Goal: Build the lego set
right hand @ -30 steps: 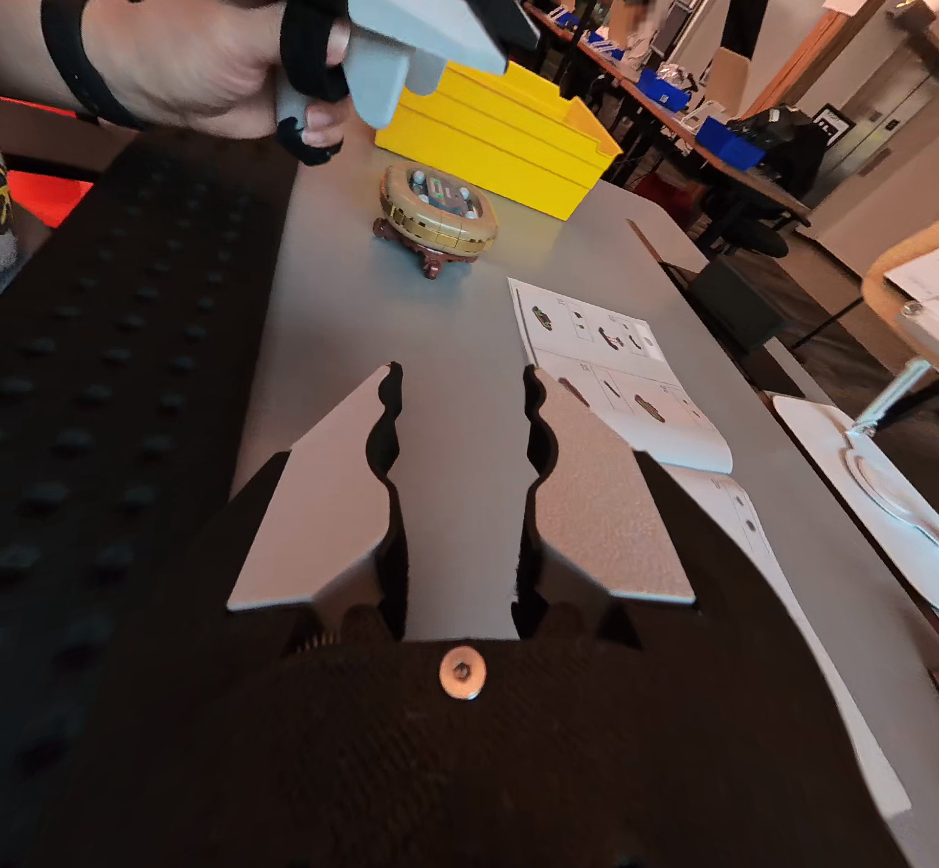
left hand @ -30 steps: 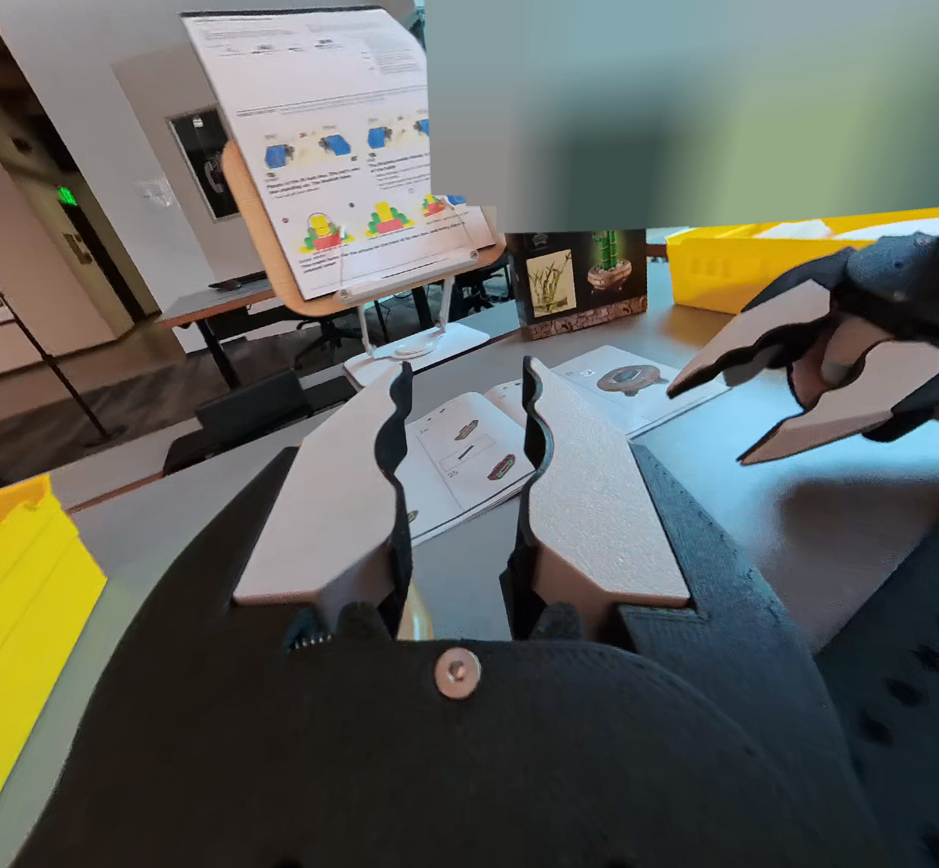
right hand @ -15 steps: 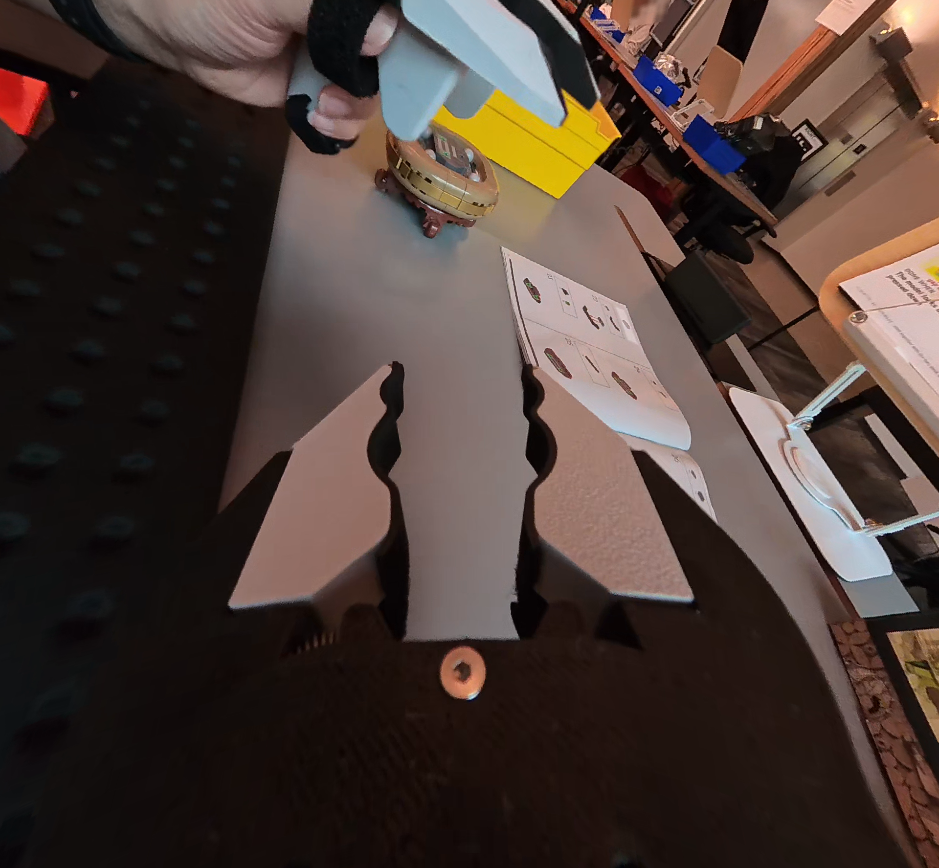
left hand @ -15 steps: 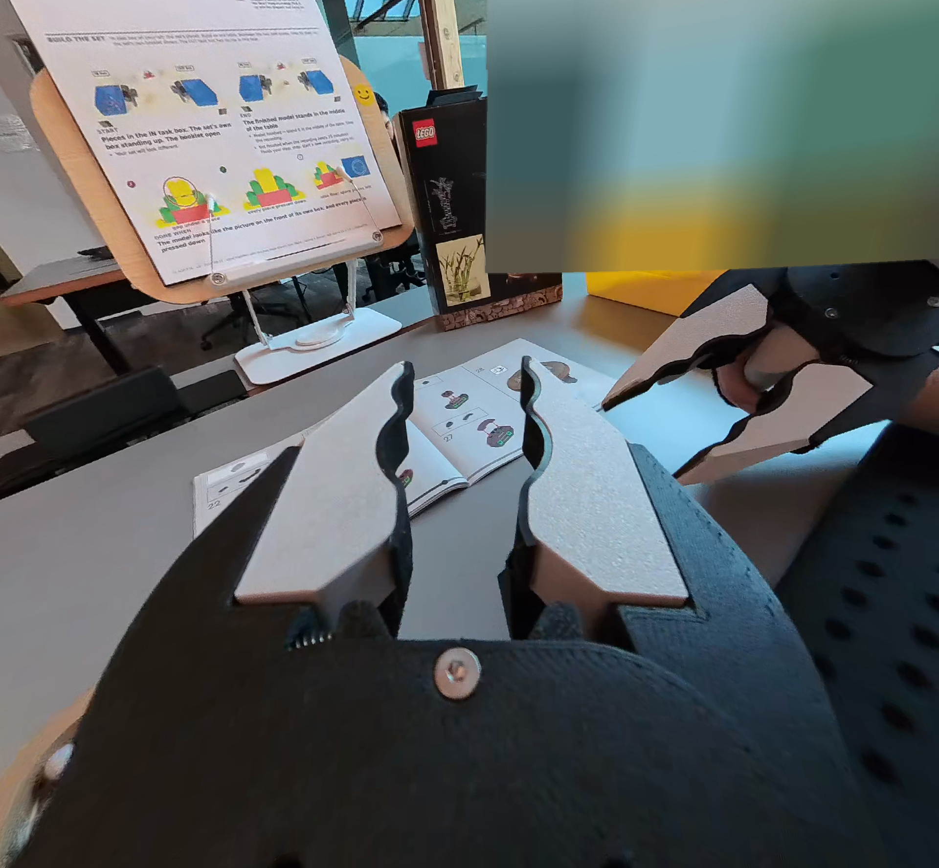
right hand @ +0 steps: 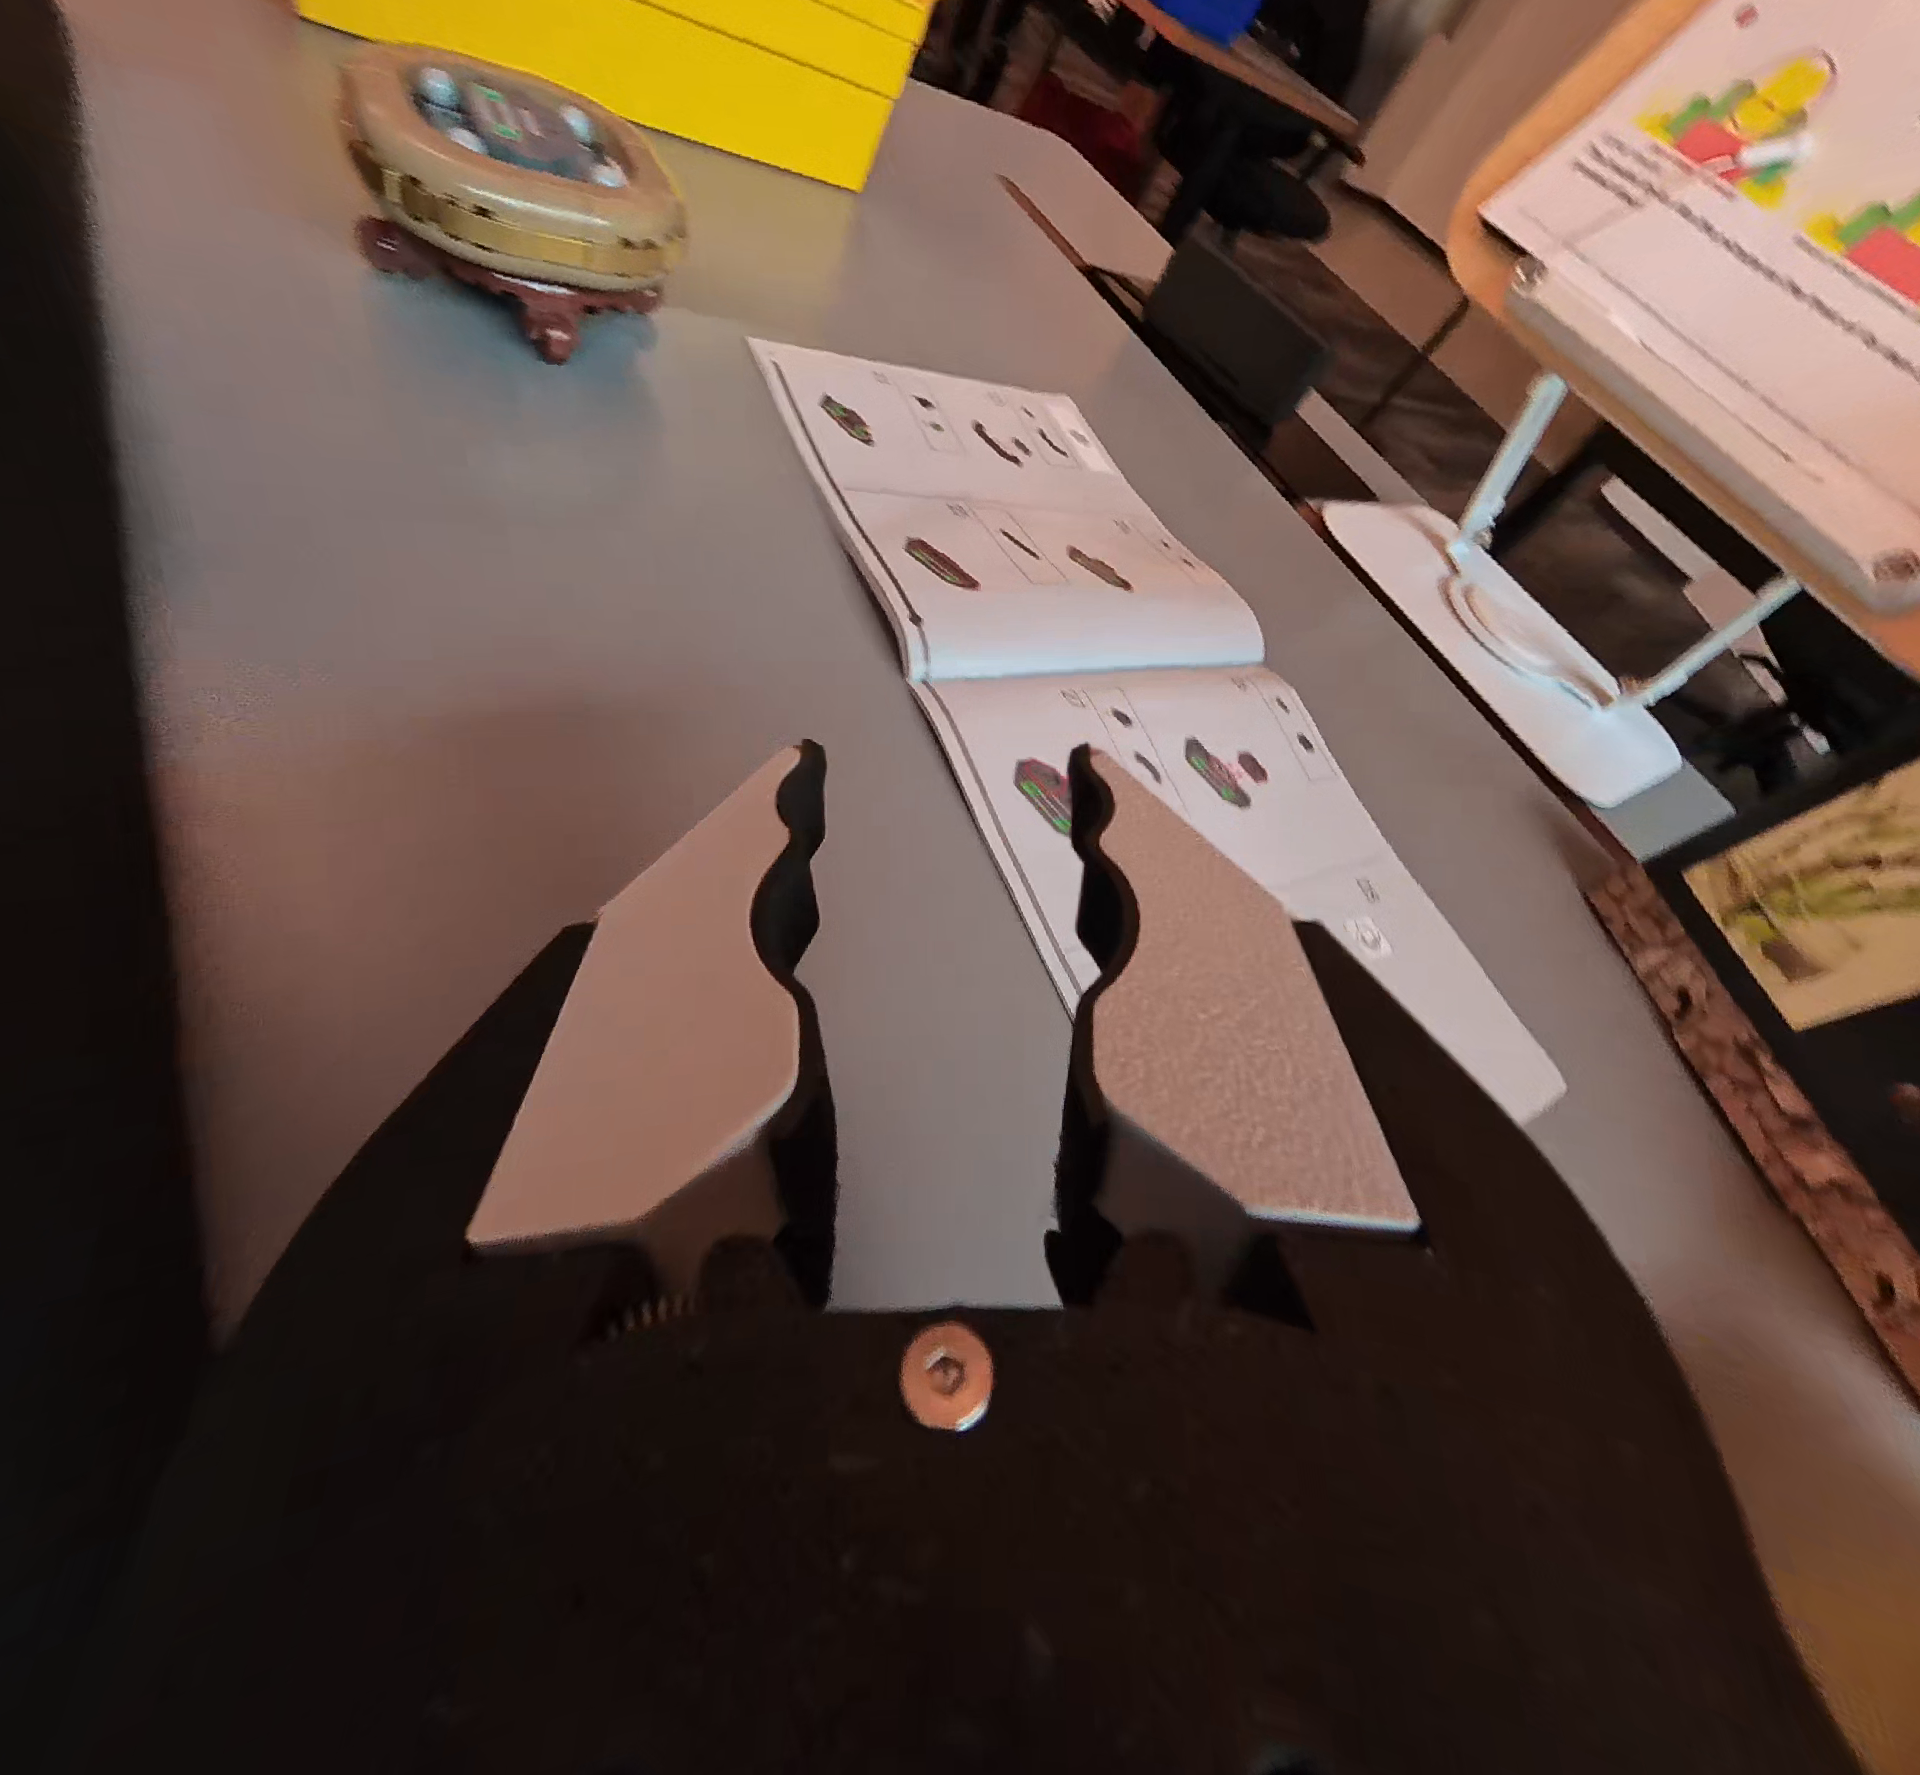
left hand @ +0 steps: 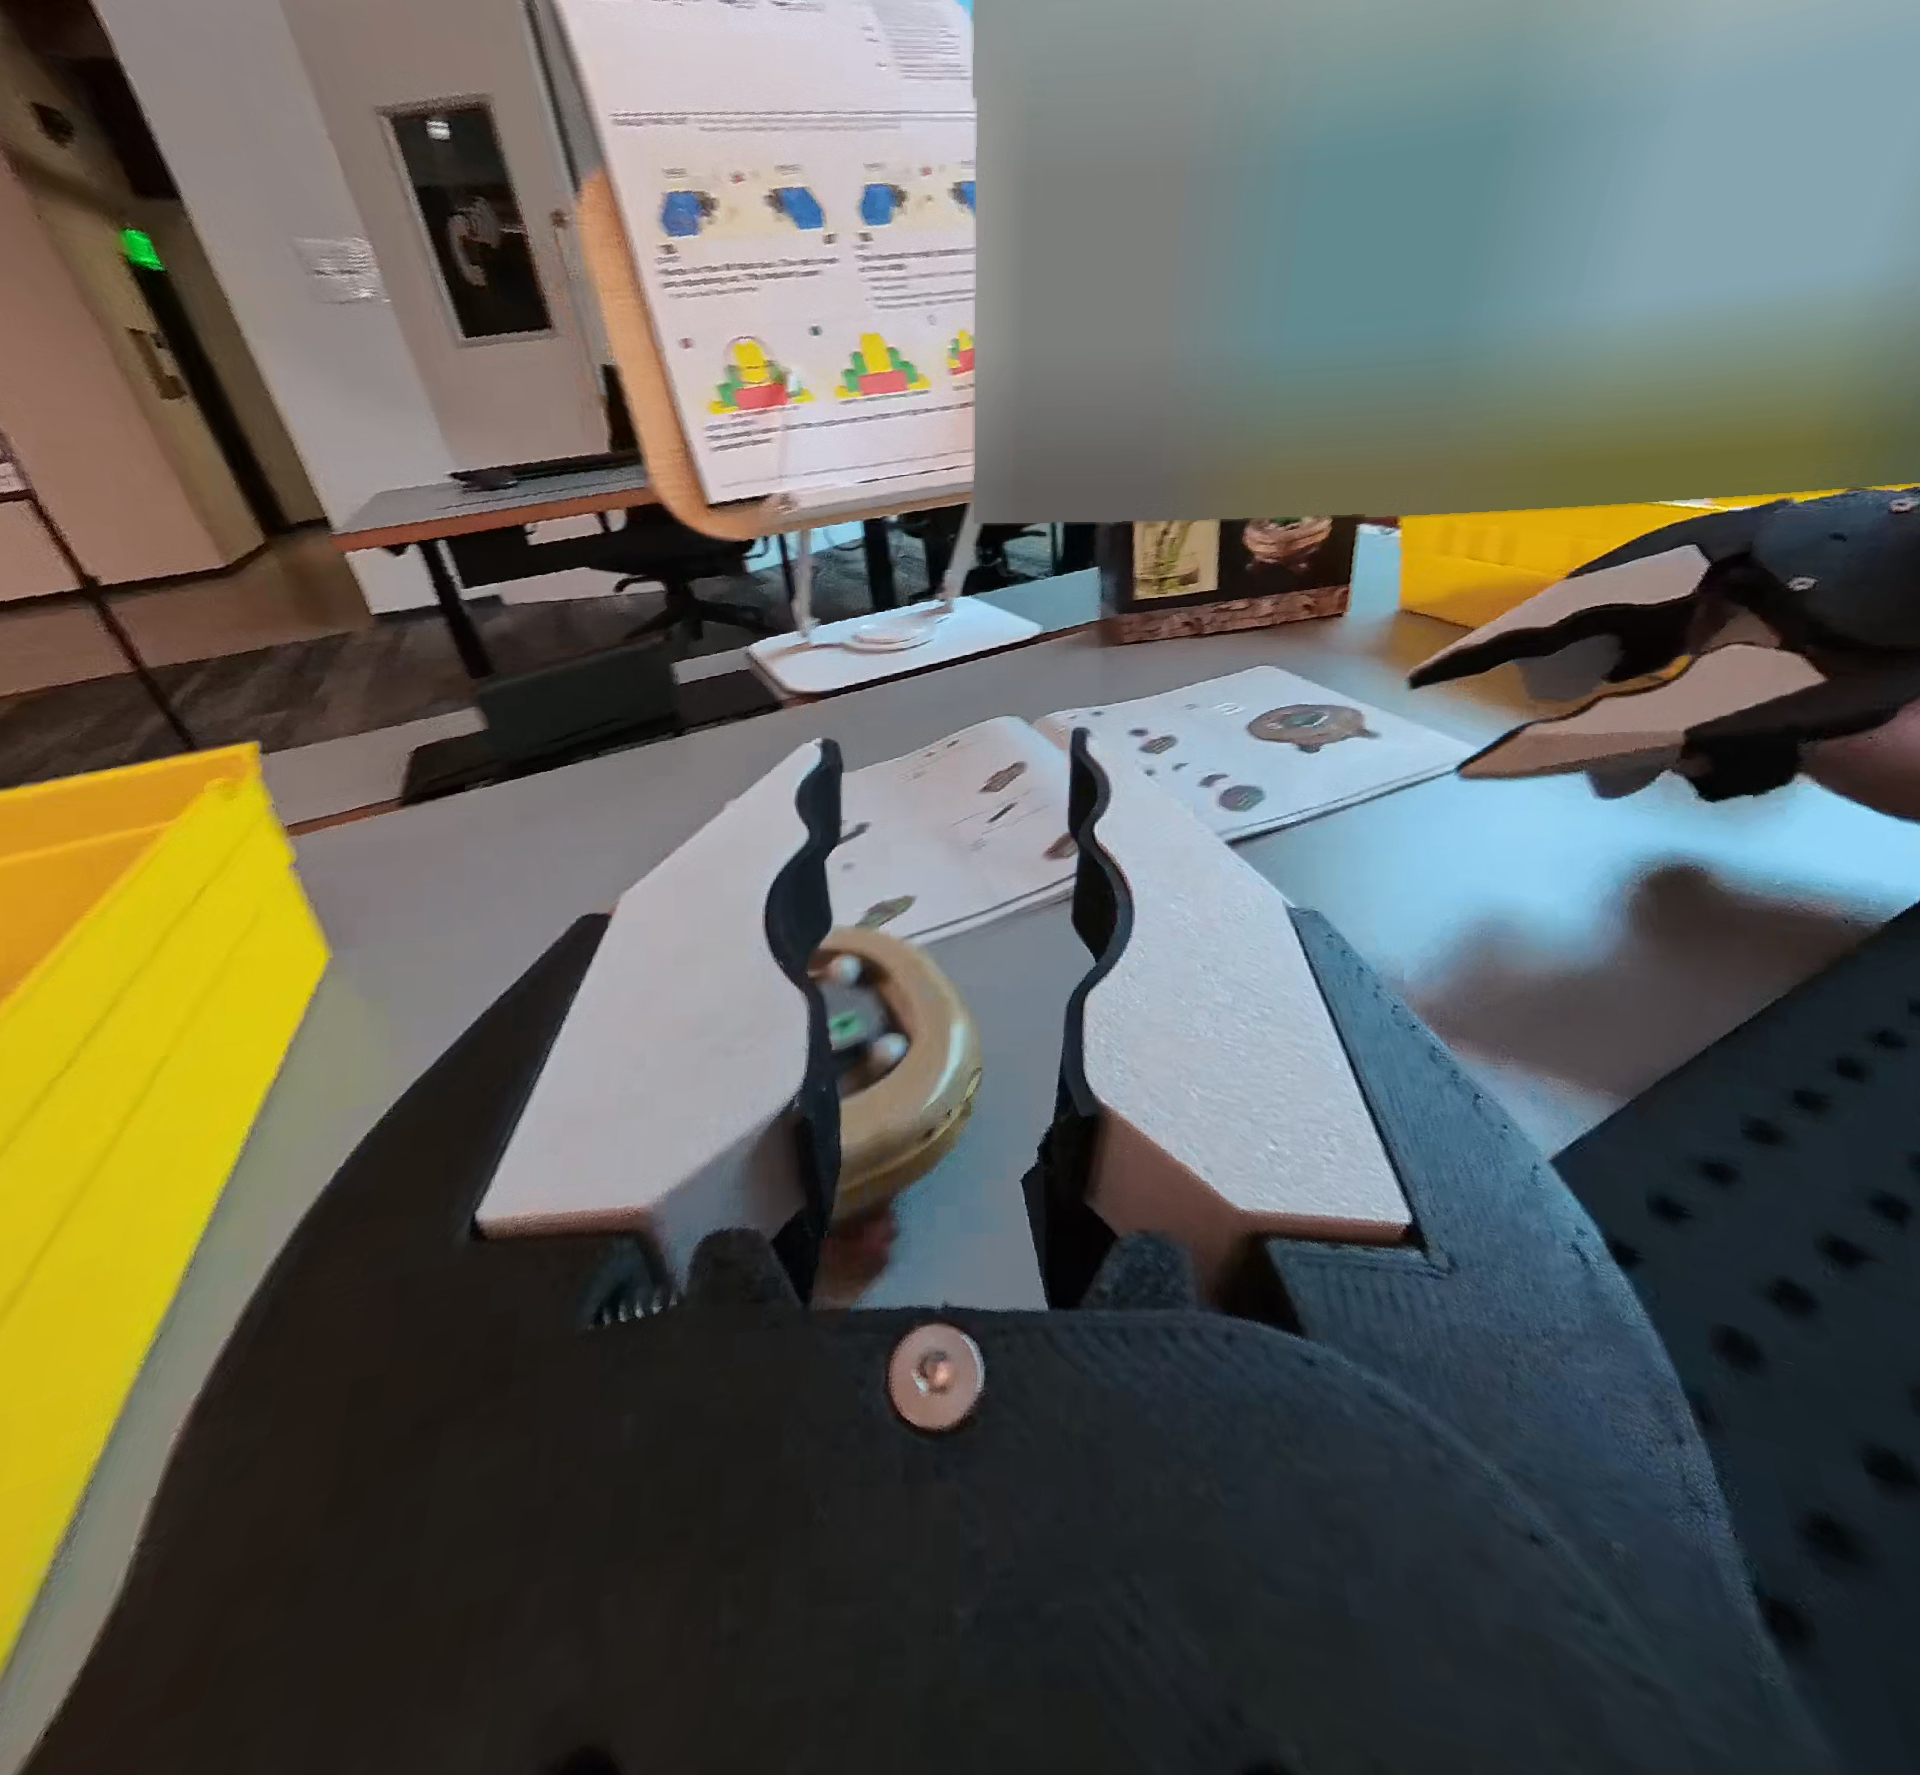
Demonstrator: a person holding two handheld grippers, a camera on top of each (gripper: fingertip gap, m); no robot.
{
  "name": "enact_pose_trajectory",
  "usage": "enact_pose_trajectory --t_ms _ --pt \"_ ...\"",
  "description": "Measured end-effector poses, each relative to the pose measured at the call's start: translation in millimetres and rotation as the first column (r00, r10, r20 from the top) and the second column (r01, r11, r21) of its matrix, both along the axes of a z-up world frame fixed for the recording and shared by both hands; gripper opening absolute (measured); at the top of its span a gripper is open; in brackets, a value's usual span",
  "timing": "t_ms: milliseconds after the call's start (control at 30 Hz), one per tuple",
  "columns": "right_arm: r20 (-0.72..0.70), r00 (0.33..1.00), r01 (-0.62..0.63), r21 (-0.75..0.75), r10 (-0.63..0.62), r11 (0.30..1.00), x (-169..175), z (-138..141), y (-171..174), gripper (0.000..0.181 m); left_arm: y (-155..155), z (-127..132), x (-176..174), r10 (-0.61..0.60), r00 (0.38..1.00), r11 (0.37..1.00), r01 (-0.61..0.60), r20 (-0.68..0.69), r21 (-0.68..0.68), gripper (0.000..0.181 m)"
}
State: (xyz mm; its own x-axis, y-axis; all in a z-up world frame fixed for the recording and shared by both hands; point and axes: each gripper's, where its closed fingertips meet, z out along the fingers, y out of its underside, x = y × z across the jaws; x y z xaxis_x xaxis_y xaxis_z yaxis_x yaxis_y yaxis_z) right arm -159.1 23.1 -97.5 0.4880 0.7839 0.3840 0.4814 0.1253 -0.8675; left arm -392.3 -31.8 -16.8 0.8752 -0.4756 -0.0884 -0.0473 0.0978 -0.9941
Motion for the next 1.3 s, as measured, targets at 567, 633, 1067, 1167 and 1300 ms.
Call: enact_pose_trajectory --t_ms 567,633,1067,1167,1300 --pt "-0.113 0.959 0.244 -0.132 -0.260 0.961 20.8 4.4 17.5 0.040 -18.1 -21.0 -88.3 0.028 0.998 0.997 -0.023 0.064 -0.069 0.047" --pt "-0.154 0.951 0.255 -0.108 -0.269 0.961 27.7 21.1 27.4 0.039 -17.4 -20.3 -82.0 0.019 0.998 0.997 -0.014 0.056 -0.080 0.047" --pt "-0.113 0.993 -0.004 -0.259 -0.026 0.966 78.9 -0.4 98.4 0.055 15.9 -42.5 77.1 -0.371 0.894 0.918 0.311 -0.252 -0.247 0.046" --pt "-0.071 0.997 -0.007 -0.257 -0.012 0.966 84.6 -14.4 91.5 0.054 28.9 -51.8 120.3 -0.524 0.771 0.845 0.415 -0.362 -0.338 0.054" --pt "-0.012 1.000 0.018 -0.166 -0.020 0.986 79.4 -8.5 92.2 0.054 56.6 -71.4 172.4 -0.710 0.510 0.703 0.482 -0.485 -0.523 0.048"
